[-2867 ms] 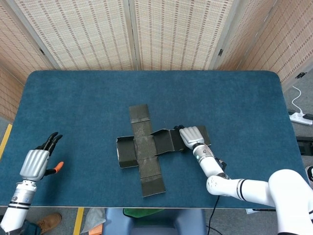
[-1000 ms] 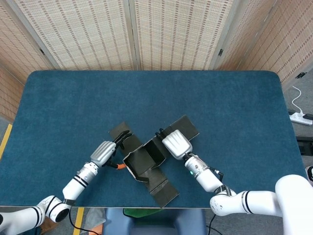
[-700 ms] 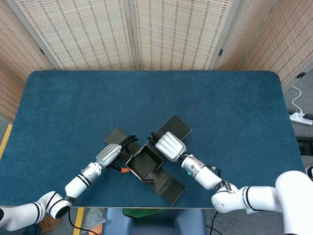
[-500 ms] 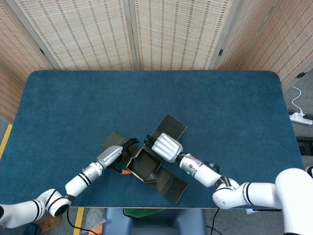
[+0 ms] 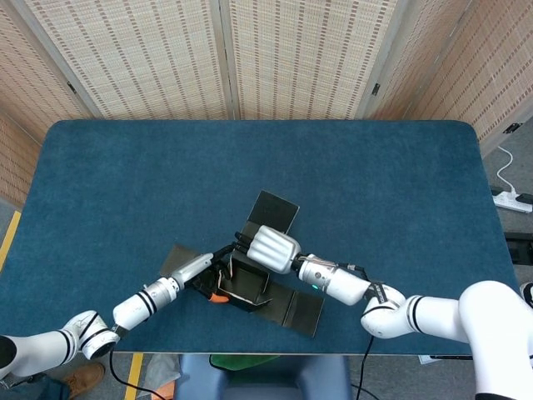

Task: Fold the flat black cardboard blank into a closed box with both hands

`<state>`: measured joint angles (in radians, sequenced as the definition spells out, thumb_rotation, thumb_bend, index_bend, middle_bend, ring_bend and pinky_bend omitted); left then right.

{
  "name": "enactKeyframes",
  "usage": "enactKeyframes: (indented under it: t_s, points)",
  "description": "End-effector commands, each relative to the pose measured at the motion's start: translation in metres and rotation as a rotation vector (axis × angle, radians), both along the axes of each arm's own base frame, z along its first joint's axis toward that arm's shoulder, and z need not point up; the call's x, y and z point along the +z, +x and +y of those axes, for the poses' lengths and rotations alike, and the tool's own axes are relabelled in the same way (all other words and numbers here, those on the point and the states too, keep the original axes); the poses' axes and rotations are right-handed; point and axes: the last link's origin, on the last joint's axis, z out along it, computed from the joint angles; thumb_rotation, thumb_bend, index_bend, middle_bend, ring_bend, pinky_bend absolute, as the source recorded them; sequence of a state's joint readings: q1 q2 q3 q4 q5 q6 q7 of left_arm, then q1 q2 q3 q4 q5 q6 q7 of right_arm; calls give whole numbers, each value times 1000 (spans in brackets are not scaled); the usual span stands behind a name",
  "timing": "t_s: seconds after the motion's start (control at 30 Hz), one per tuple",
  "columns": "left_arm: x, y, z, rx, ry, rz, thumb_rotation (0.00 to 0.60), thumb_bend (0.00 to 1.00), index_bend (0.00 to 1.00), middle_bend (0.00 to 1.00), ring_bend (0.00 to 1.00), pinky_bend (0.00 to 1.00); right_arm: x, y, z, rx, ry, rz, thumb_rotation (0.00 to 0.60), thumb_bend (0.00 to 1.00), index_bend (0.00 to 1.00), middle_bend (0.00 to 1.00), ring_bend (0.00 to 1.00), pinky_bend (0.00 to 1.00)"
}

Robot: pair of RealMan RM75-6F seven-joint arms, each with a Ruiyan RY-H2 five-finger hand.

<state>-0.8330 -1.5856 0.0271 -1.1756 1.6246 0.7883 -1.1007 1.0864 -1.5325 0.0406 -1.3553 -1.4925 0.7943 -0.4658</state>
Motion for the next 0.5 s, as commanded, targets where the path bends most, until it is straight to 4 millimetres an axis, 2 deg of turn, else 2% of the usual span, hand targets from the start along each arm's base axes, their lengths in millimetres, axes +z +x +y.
enactKeyframes:
  t_s: [0.03, 0.2, 0.4, 0.47, 0.5]
  points:
    - [-6, 0, 0, 23, -54, -33, 600, 183, 13, 3, 398, 633, -5, 7, -5, 39, 12, -6, 600, 278, 464, 447, 797, 1000]
    - [-13, -3, -1, 66, -88, -78, 600, 183, 115, 102, 434, 627, -7, 16, -9, 60, 18, -57, 600, 282, 464, 440, 797, 1000]
    - [-19, -9, -4, 124, -104, -126, 600, 183, 277, 259, 467, 625, -10, 16, -13, 56, 20, -90, 600, 282, 464, 405, 797, 1000]
    - [-20, -10, -4, 133, -99, -134, 600, 182, 297, 280, 472, 623, -10, 15, -13, 51, 20, -94, 600, 282, 428, 373, 796, 1000]
    - [-20, -10, -4, 141, -95, -141, 600, 182, 307, 290, 476, 621, -10, 14, -13, 50, 16, -92, 600, 282, 360, 333, 795, 1000]
